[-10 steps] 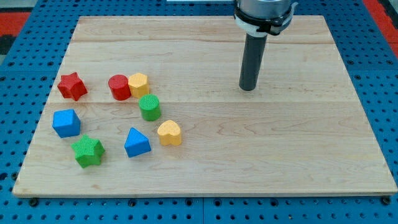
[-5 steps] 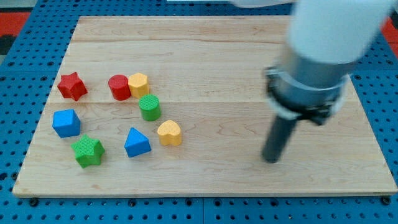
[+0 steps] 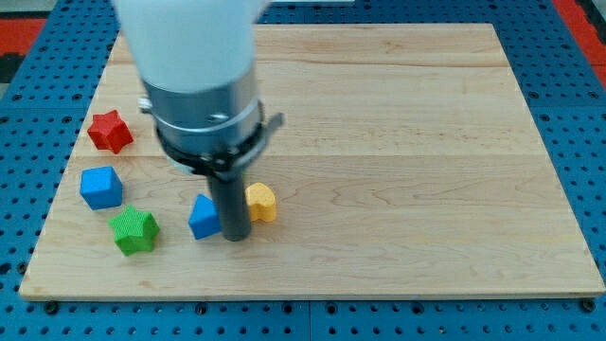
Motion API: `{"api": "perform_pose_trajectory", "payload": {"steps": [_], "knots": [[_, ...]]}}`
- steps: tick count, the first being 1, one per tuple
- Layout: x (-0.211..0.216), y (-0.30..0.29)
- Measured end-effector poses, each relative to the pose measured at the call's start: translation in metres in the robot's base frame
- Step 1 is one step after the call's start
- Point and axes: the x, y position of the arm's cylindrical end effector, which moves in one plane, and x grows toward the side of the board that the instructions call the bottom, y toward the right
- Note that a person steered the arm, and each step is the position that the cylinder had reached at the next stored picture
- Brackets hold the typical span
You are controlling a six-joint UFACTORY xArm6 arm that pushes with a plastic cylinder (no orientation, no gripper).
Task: Push the blue triangle in between the red star and the red circle
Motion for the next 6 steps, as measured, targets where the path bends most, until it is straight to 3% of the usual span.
{"api": "perform_pose_trajectory", "payload": {"steps": [2, 3, 4, 6], "knots": [[-0.003, -0.035], [-0.031, -0.064], [-0.086, -0.094], [-0.125, -0.117]]}}
